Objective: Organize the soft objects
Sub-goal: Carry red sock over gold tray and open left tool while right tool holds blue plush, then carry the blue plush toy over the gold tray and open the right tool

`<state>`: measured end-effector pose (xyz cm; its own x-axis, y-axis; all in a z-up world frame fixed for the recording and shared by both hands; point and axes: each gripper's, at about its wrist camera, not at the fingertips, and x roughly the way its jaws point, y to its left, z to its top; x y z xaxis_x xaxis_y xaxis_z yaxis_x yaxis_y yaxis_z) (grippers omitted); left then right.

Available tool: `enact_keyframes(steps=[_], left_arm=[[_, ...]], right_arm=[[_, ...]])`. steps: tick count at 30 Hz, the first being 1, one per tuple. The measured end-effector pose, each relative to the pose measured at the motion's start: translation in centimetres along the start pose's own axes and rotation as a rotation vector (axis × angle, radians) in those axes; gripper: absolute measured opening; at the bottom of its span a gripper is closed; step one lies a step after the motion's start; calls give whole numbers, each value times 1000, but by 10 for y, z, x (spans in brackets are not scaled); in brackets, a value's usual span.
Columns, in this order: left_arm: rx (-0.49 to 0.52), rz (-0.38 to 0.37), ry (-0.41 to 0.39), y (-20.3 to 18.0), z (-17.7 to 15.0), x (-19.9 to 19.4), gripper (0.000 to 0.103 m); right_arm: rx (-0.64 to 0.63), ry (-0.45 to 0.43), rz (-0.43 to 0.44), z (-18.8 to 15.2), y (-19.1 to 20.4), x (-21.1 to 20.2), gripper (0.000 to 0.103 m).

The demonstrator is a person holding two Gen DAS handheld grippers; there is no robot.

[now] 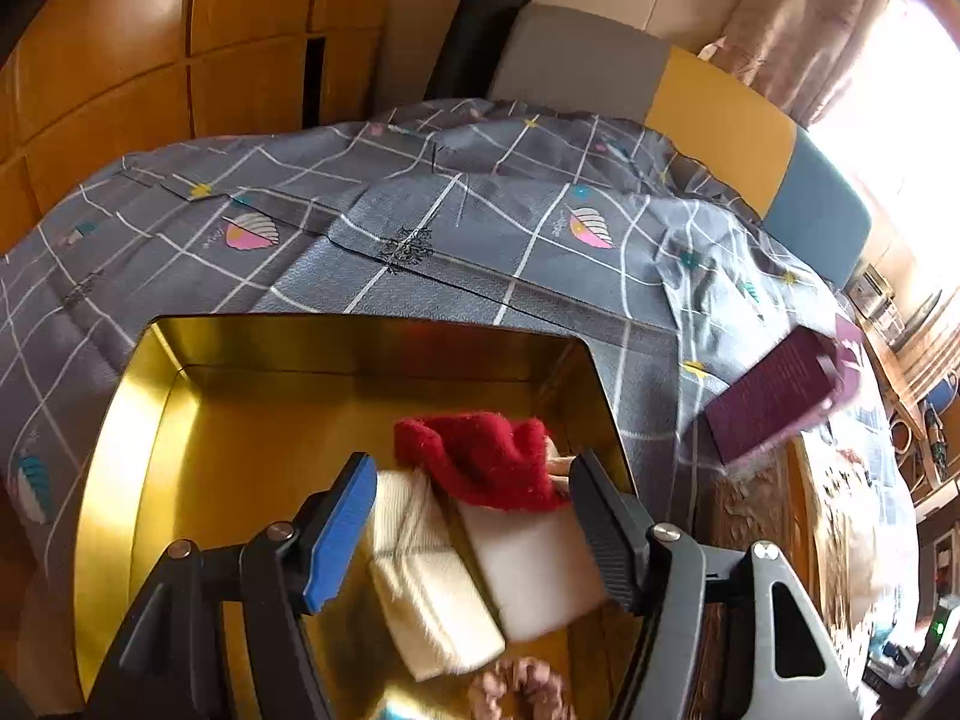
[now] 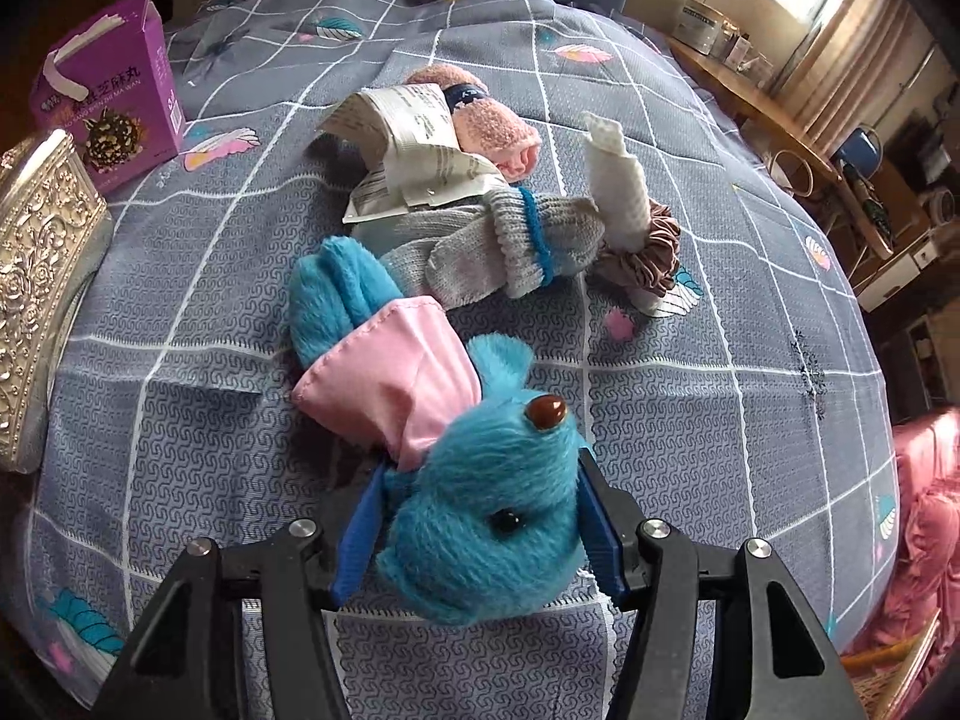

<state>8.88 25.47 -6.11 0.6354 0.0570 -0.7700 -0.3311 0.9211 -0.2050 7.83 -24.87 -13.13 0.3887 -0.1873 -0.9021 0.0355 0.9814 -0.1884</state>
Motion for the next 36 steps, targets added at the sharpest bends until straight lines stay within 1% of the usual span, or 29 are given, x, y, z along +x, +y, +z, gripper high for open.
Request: enact_keyframes(steps=[4,6,9,13,15,18,22,25,29,34,36], left_arm=[[54,29,-33,-9,-18,-17,68],[76,20,-41,-15,-28,-25,68],[119,13,-31,-25,-41,-31,68],[167,8,-28,-37,-52,-36,68],[182,-1,-31,-41,-57,-40,67],[203,1,-43,-46,-62,-45,67],[218,-7,-48,-48,-66,-52,67],[224,-12,-54,-48,-68,-56,68],[227,-15,-52,-46,-71,-58,68],[237,-17,-58,-44,-77,-63,68],[242,-15,-63,-43,-78,-64,68]], right_arm=[[-1,-2,-3,-2,3,-2,60],[1,-4,-2,-2,3,-3,60],[6,-11,-4,-2,2,-4,59],[41,-20,5,-1,-6,-9,53],[73,-18,25,-2,-11,-14,50],[116,-25,103,-4,-18,-26,49],[177,-41,182,-6,-25,-41,49],[245,-74,242,2,-36,-56,49],[285,-102,301,22,-36,-66,49],[306,-106,316,53,-31,-69,49],[323,-101,339,66,-31,-65,49]])
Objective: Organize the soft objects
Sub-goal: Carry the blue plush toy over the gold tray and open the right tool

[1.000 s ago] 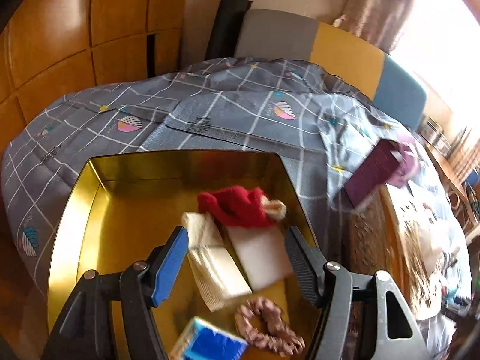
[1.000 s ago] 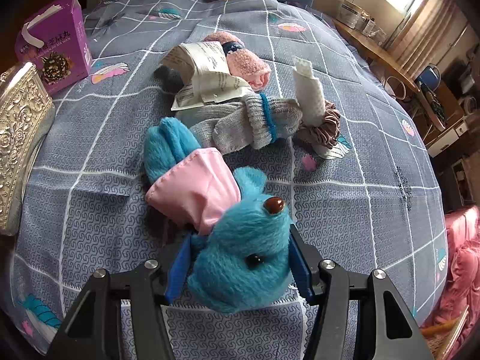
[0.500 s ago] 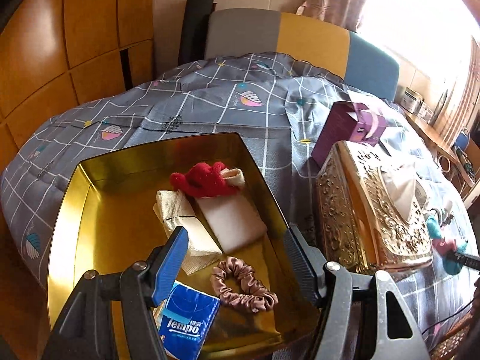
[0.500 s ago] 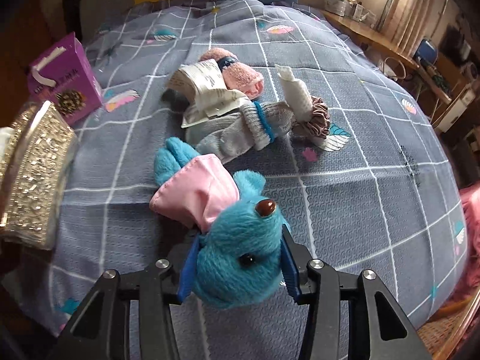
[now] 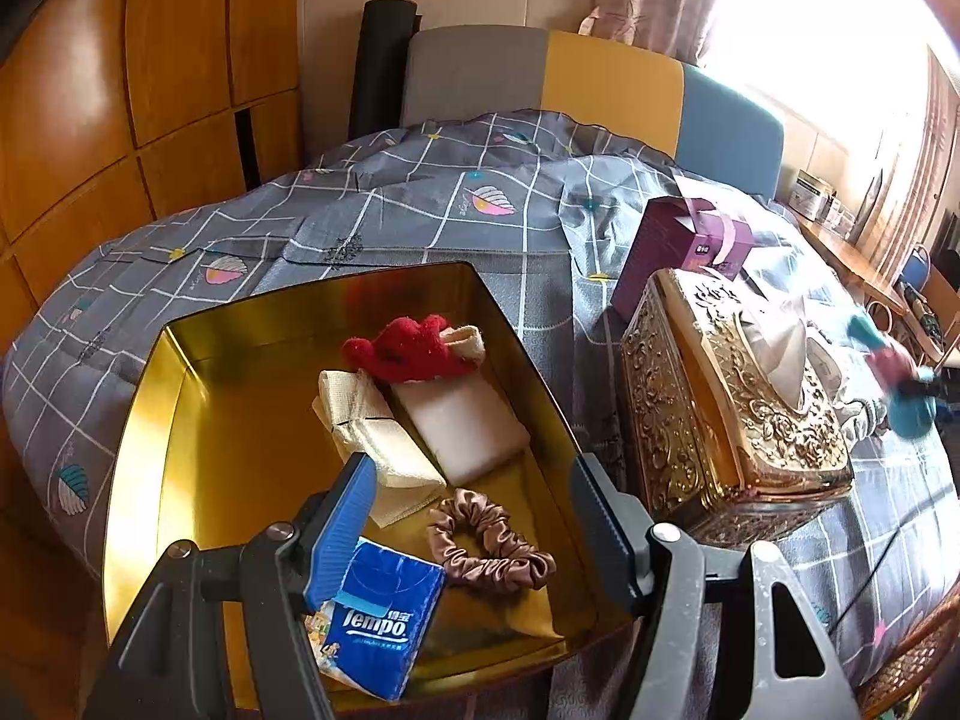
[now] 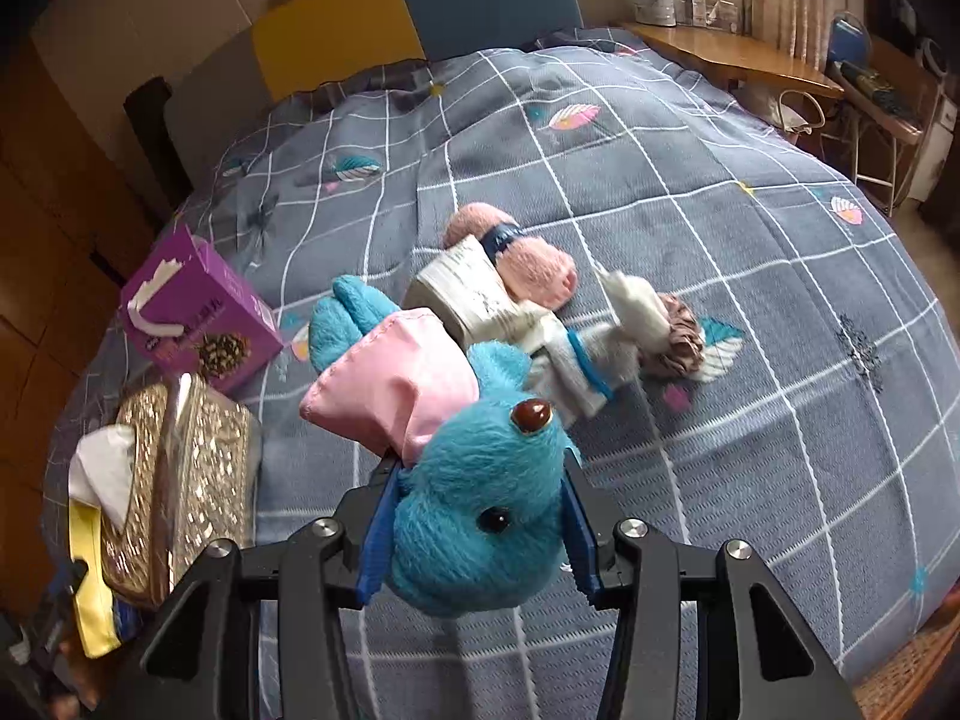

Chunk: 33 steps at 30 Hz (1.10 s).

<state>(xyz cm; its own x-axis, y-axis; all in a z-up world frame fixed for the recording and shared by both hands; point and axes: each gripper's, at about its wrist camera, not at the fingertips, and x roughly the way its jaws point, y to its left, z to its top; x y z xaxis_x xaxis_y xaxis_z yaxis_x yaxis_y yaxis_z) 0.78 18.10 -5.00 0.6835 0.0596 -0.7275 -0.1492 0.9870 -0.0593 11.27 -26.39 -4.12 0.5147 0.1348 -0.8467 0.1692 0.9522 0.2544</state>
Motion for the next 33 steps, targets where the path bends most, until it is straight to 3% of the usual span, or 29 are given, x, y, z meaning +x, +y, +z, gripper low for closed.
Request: enact_keyframes(steps=[9,15,22,33], left_arm=[[-14,-3,1,9,-1,-1,68],[-21,-2,11,12,-3,1,68],[-58,-4,15,28,-5,-1,68],[-191,66,-24,82,-10,-15,67]], right_arm=[[-18,-38,98,50,49,3,49],[-140,-79,218,63,111,-12,50],[-353,-87,375,31,179,-32,50],[-678,18,494,-34,284,-22,50]])
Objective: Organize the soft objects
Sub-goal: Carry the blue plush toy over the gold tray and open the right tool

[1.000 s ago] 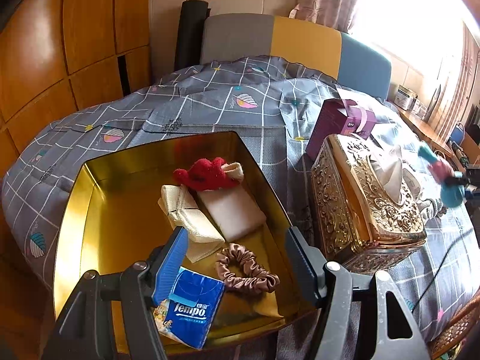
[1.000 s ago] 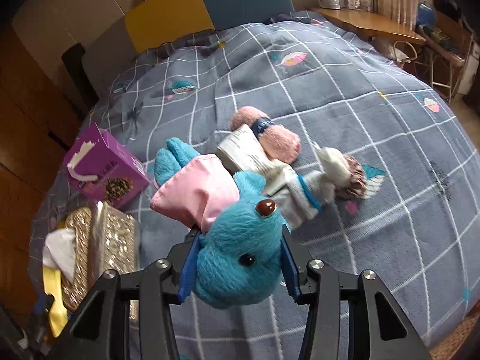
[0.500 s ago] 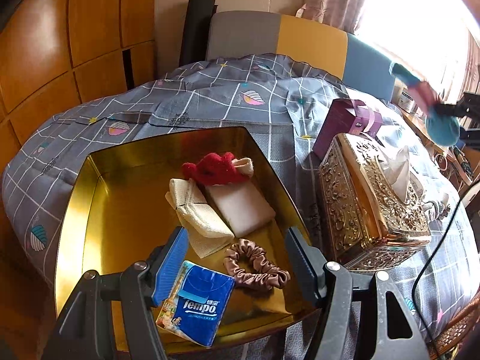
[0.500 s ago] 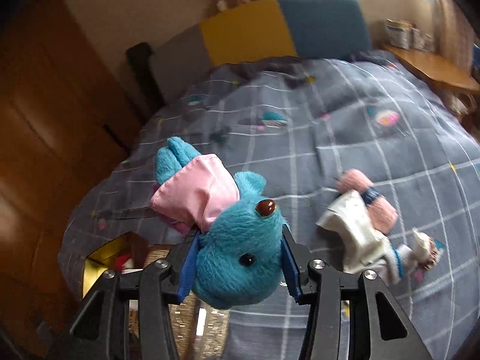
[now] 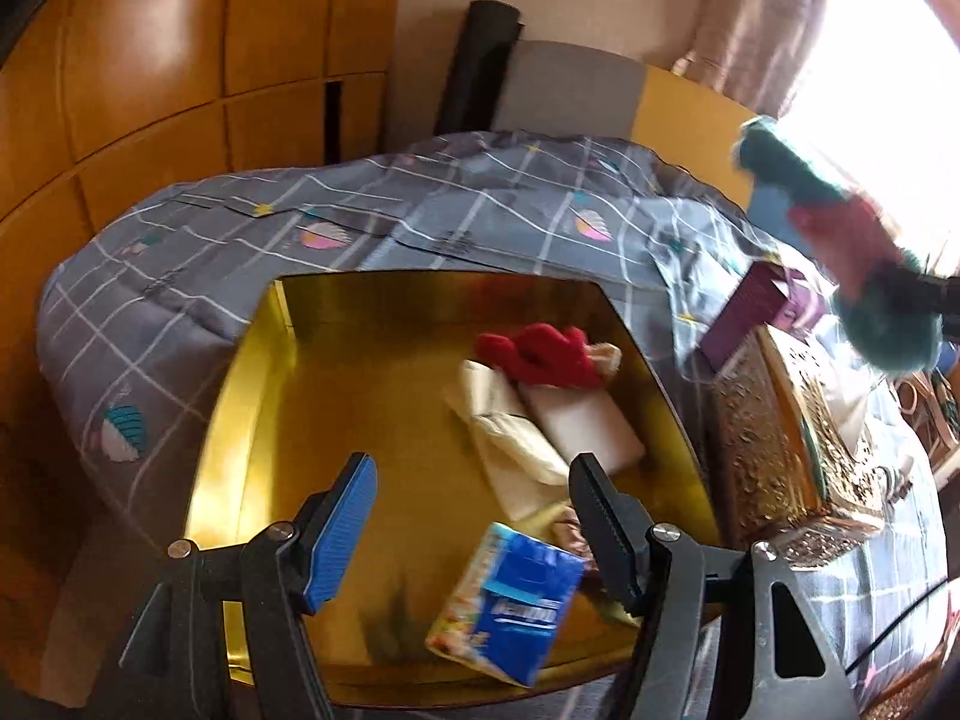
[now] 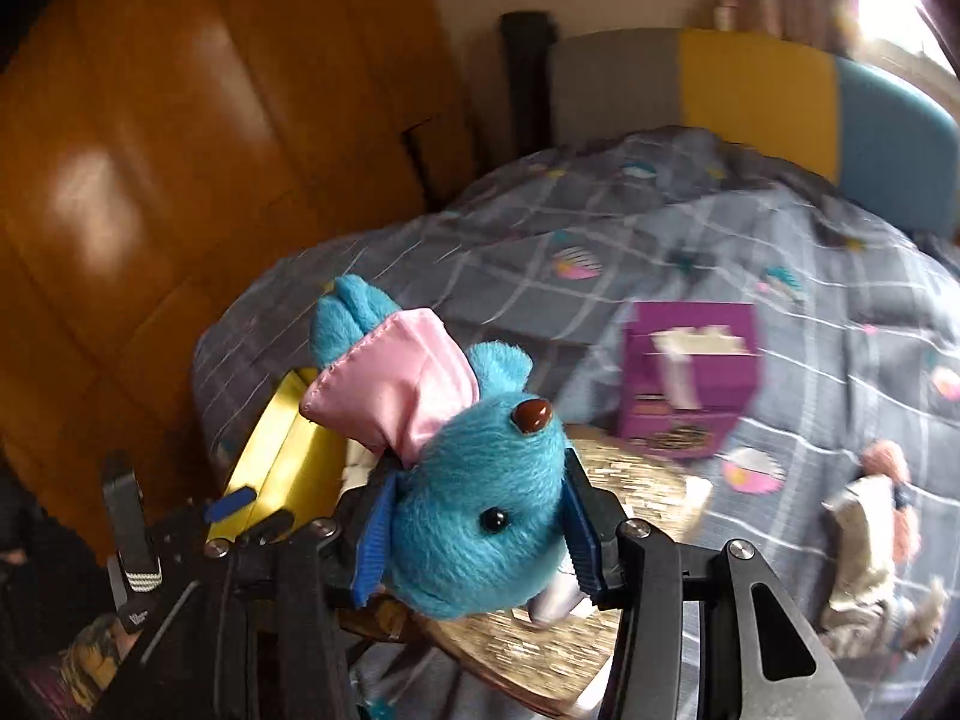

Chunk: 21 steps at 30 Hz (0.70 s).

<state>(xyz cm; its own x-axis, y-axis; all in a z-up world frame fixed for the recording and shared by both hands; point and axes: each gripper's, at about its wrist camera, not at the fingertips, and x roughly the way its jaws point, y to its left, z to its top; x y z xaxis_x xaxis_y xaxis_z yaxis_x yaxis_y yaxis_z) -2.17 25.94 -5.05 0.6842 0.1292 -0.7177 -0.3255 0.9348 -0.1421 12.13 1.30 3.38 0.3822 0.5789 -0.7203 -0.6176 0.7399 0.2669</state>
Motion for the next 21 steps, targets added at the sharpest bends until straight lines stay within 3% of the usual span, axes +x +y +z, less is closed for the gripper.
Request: enact_keyframes(steps=[5,14,17,21], left_arm=[[-23,8,-18,15,0,-6,67],[-45,10,-9,24,-3,-4,67],[-57,14,0,26,-4,-2,67],[-61,21,7,28,-4,1,67]], right_arm=[[-137,111,56,-5,46,59,51],[-377,313,-3,-45,106,167,51],[-378,337,-73,-53,105,189,56],[-359,295,-57,-53,104,184,64]])
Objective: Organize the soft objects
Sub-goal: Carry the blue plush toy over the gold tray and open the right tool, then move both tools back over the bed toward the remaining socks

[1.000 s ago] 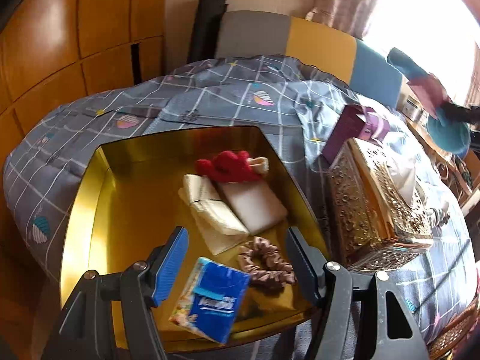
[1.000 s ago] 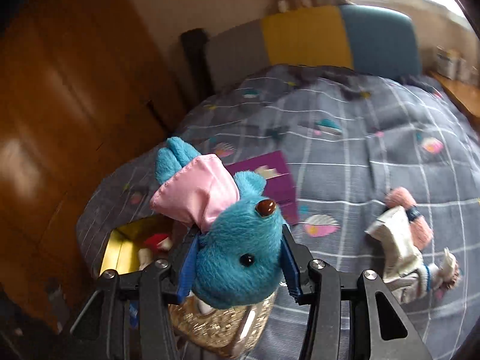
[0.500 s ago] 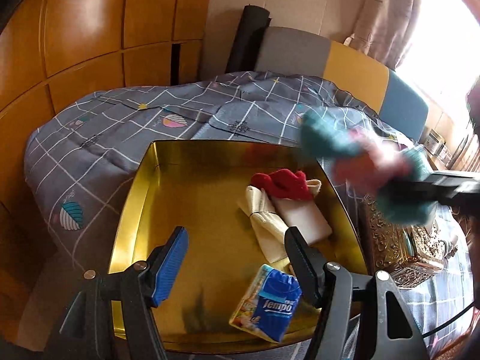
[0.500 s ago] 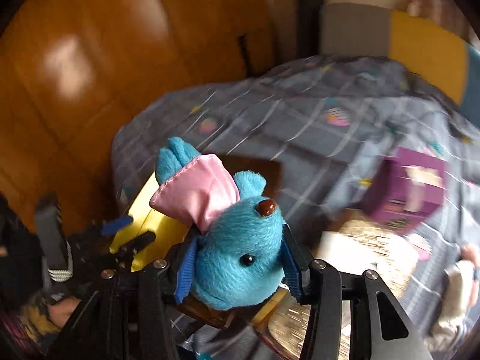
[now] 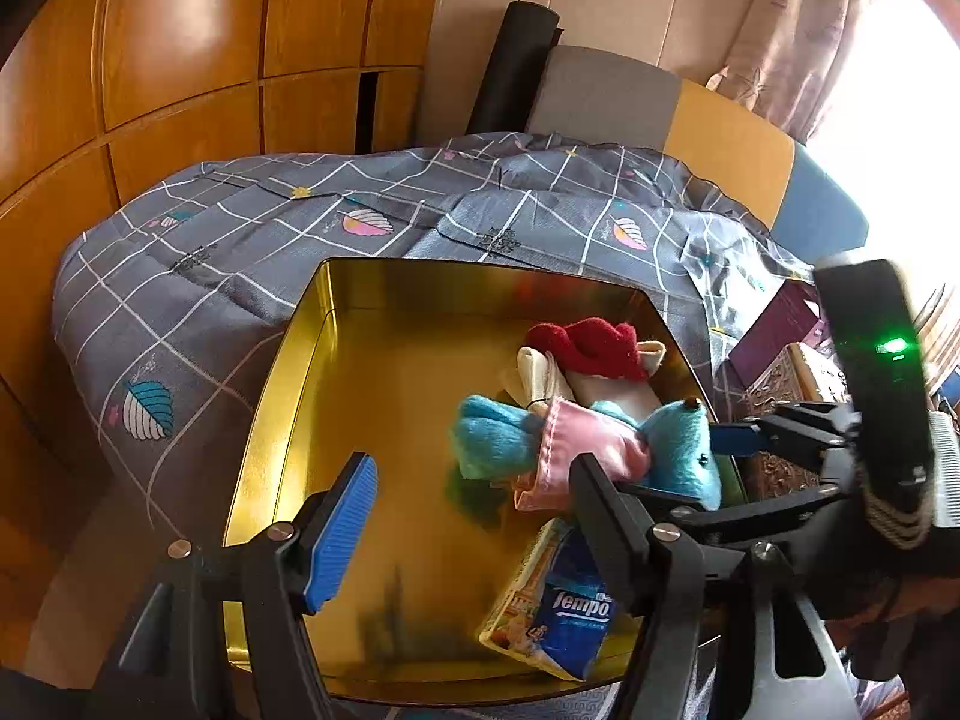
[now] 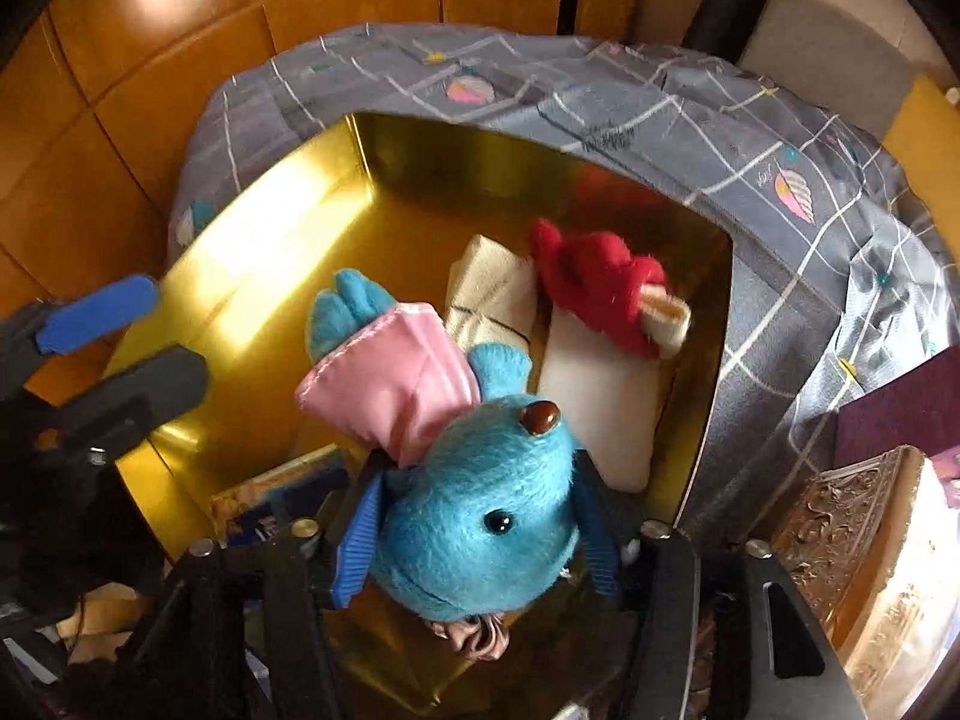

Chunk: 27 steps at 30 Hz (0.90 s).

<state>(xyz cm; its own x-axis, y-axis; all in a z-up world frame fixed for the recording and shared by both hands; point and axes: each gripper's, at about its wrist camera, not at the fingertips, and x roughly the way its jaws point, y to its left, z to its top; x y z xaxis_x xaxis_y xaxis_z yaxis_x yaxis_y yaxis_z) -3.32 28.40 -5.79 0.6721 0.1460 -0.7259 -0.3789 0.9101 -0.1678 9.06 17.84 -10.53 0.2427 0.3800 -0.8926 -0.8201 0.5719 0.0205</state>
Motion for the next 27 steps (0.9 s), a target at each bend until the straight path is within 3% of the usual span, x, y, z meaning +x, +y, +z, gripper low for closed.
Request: enact_keyframes(steps=[7,19,27], left_arm=[[12,0,-11,-5,0,-4,67],[69,-40,-24,-29,-3,-15,67],[132,-68,-34,-56,-4,-24,67]], right_arm=[[52,-89,-20,-13,-6,-38,79],[136,-240,-187,-34,-13,-90,81],[221,-348,-272,-56,-27,-125,88]])
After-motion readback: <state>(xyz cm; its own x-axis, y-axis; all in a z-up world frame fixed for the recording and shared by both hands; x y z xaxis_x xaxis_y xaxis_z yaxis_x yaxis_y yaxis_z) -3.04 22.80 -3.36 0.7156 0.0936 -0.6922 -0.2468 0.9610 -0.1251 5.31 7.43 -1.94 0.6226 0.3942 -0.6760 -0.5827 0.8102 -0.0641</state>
